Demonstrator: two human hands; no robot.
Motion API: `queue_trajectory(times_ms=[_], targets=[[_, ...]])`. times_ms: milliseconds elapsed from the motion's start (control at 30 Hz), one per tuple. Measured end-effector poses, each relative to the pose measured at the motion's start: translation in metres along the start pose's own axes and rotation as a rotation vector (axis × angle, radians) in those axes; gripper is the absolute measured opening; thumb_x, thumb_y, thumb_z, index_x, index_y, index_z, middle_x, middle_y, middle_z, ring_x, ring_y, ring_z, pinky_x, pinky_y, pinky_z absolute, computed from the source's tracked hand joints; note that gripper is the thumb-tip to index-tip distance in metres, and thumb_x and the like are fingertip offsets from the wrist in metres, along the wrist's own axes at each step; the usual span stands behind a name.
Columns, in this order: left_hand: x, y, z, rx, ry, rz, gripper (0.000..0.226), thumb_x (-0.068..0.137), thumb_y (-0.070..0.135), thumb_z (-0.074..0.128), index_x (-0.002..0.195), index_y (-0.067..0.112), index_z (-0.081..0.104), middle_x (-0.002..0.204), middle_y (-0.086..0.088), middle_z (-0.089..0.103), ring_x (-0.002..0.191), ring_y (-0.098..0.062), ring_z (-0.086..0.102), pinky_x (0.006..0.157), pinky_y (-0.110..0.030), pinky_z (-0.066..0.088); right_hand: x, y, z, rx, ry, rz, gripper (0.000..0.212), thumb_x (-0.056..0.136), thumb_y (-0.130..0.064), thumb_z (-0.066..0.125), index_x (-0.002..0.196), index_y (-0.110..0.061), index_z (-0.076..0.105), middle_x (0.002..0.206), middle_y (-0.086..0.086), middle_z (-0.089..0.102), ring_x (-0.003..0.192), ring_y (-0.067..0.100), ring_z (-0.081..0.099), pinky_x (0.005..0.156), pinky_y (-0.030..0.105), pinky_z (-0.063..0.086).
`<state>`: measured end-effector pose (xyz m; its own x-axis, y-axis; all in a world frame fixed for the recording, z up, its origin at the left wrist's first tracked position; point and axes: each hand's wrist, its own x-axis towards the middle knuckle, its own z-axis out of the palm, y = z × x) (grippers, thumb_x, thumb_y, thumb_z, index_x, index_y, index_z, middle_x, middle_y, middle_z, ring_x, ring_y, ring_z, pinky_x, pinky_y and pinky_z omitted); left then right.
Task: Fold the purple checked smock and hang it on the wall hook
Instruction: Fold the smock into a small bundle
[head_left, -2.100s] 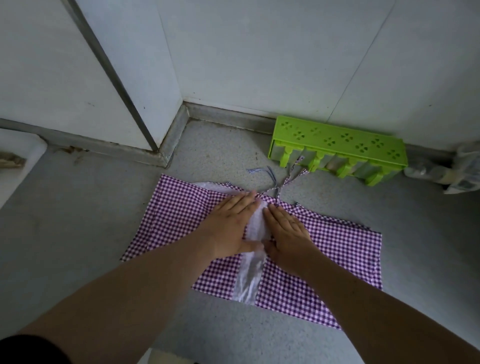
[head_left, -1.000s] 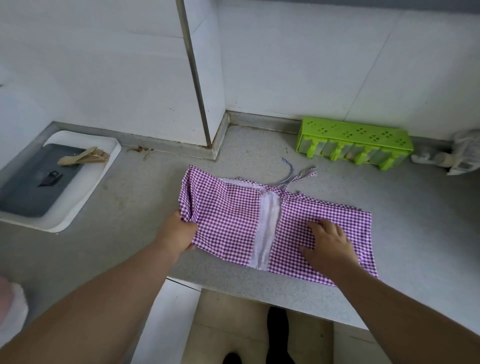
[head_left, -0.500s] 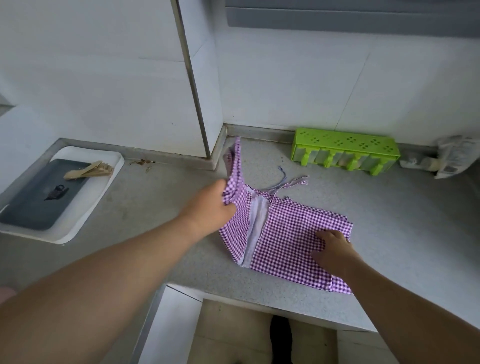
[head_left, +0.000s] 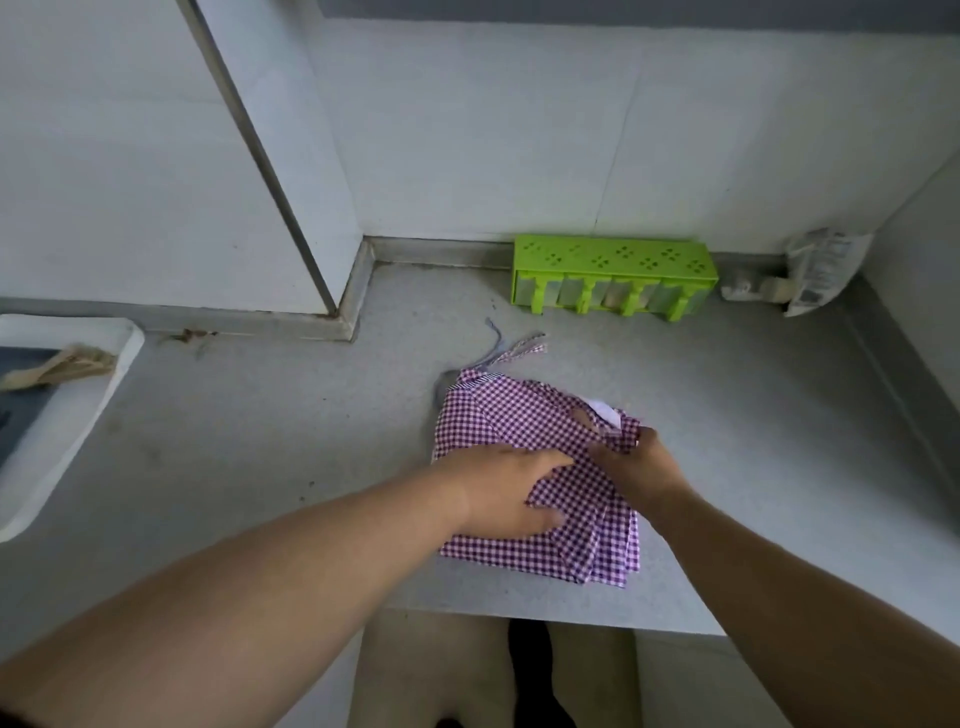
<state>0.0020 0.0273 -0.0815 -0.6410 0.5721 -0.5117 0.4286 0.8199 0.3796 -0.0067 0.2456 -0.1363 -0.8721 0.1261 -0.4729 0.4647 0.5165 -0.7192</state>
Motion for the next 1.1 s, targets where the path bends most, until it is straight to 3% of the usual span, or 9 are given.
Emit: queue_trajectory(times_ms=[67,133,300,400,567,667,833,1000,1100], targets=[[0.012,-0.014,0.003,0.058,0.044,-0.054,0.068,0.1,0.063,0.052,0.16,0.038,0.031,0.167,0.003,0.036,0.151,-0.024,0.038,0.122,-0.048,0.035,0.005,0.008,-0.004,-0.109,0.005,-0.031,0.044,0.096,-0.024,0.056,0.14,-0.024,0.057,0.13,0.004,0.067,0.119,0.026,0.065,0.102,0.045,0.055],[0.02,-0.03,0.008,0.121,0.035,-0.122,0.068,0.099,0.062,0.053,0.16,0.035,0.035,0.171,0.002,0.026,0.154,-0.025,0.03,0.125,-0.048,0.03,0.01,0.015,-0.006,-0.105,0.041,0.027,0.048,0.096,-0.023,0.054,0.144,-0.021,0.048,0.134,0.008,0.064,0.121,0.03,0.064,0.102,0.048,0.055],[0.037,-0.058,0.026,0.195,-0.099,-0.258,0.095,0.094,0.067,0.06,0.166,0.04,0.005,0.174,0.001,-0.023,0.162,-0.029,-0.009,0.129,-0.054,0.011,0.013,0.027,0.001,-0.269,0.198,0.163,0.057,0.099,-0.022,0.044,0.152,-0.021,0.025,0.146,0.017,0.05,0.13,0.038,0.053,0.108,0.05,0.047],[0.047,-0.063,0.034,0.205,-0.071,-0.269,0.108,0.089,0.075,0.06,0.165,0.041,-0.009,0.173,-0.004,-0.026,0.162,-0.032,-0.013,0.129,-0.054,0.008,-0.003,0.015,0.008,-0.531,0.303,-0.106,0.066,0.095,-0.013,0.041,0.157,-0.029,0.024,0.158,0.009,0.033,0.147,0.03,0.031,0.125,0.048,0.022],[0.071,-0.059,0.061,0.296,-0.108,-0.318,0.133,0.077,0.086,0.061,0.166,0.027,-0.019,0.168,-0.018,-0.035,0.158,-0.042,-0.021,0.13,-0.059,0.009,-0.004,0.013,0.051,-0.783,-0.131,-0.579,0.061,0.103,-0.045,0.039,0.16,-0.04,0.018,0.171,-0.003,0.014,0.158,0.023,0.007,0.128,0.047,0.003],[0.074,-0.06,0.071,0.327,-0.073,-0.326,0.14,0.074,0.091,0.058,0.162,0.024,-0.028,0.164,-0.022,-0.04,0.156,-0.045,-0.026,0.13,-0.059,0.006,0.008,0.031,0.068,-0.877,-0.223,-0.543,0.073,0.101,-0.063,0.027,0.164,-0.038,0.0,0.173,-0.002,-0.006,0.159,0.018,-0.009,0.129,0.048,0.001],[0.072,-0.063,0.076,0.278,-0.084,-0.321,0.139,0.073,0.094,0.054,0.156,0.031,-0.037,0.161,-0.014,-0.048,0.154,-0.039,-0.034,0.127,-0.058,-0.007,0.041,0.057,0.04,-0.918,-0.074,-0.348,0.089,0.092,-0.079,0.009,0.163,-0.03,-0.015,0.173,-0.002,-0.012,0.159,0.02,-0.006,0.129,0.044,-0.001],[0.071,-0.073,0.079,0.224,-0.104,-0.312,0.135,0.07,0.1,0.046,0.151,0.037,-0.043,0.155,-0.008,-0.056,0.151,-0.034,-0.042,0.123,-0.053,-0.019,0.055,0.053,0.018,-0.933,-0.127,-0.314,0.08,0.099,-0.071,0.01,0.162,-0.029,-0.016,0.172,-0.003,-0.012,0.159,0.017,-0.007,0.126,0.039,-0.006],[0.072,-0.076,0.079,0.218,-0.107,-0.299,0.136,0.067,0.103,0.043,0.151,0.039,-0.042,0.156,-0.008,-0.055,0.151,-0.033,-0.041,0.125,-0.054,-0.019,0.054,0.046,0.015,-0.839,-0.075,-0.316,0.075,0.102,-0.063,0.031,0.165,-0.031,0.006,0.173,-0.005,0.004,0.159,0.018,0.004,0.128,0.042,0.003]])
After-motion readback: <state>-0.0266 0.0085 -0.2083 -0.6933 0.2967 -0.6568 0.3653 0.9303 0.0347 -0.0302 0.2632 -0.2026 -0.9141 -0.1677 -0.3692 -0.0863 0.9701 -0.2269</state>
